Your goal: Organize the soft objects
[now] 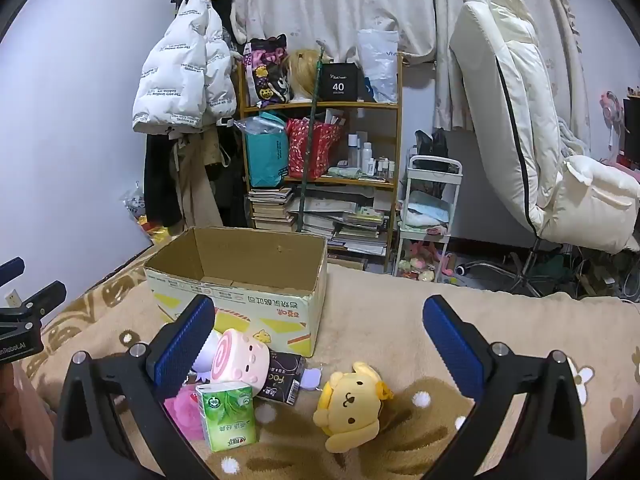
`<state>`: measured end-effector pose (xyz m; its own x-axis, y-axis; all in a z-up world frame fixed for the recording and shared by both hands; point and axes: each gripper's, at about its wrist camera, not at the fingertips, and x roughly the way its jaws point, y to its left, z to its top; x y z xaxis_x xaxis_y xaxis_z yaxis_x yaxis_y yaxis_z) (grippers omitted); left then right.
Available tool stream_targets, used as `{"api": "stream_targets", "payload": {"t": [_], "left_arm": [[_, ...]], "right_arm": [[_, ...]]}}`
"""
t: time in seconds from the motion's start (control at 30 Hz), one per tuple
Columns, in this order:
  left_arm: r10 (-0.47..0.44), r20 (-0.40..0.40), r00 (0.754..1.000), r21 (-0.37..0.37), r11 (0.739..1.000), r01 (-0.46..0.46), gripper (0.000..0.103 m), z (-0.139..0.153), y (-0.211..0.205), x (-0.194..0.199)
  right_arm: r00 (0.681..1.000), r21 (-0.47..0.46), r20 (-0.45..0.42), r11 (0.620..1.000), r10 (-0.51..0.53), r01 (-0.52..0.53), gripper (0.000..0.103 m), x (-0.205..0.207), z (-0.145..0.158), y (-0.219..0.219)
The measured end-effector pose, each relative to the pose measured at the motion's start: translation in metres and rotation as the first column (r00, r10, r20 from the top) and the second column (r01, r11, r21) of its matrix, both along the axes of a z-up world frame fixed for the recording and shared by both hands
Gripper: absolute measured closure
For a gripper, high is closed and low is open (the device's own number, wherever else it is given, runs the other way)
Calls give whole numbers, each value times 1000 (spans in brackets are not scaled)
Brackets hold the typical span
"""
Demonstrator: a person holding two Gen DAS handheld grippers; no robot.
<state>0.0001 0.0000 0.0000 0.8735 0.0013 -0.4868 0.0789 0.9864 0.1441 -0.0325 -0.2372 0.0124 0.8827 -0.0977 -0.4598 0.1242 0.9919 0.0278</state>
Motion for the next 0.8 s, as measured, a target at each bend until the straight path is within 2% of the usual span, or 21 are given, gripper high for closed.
{"api": "stream_targets", "payload": {"t": [0.8], "left_arm": [[1, 6, 1000, 5, 1000, -1, 2, 0, 0, 0]], "right_arm": [[1000, -2, -2, 1000, -2, 2, 0, 0, -3, 2]]}}
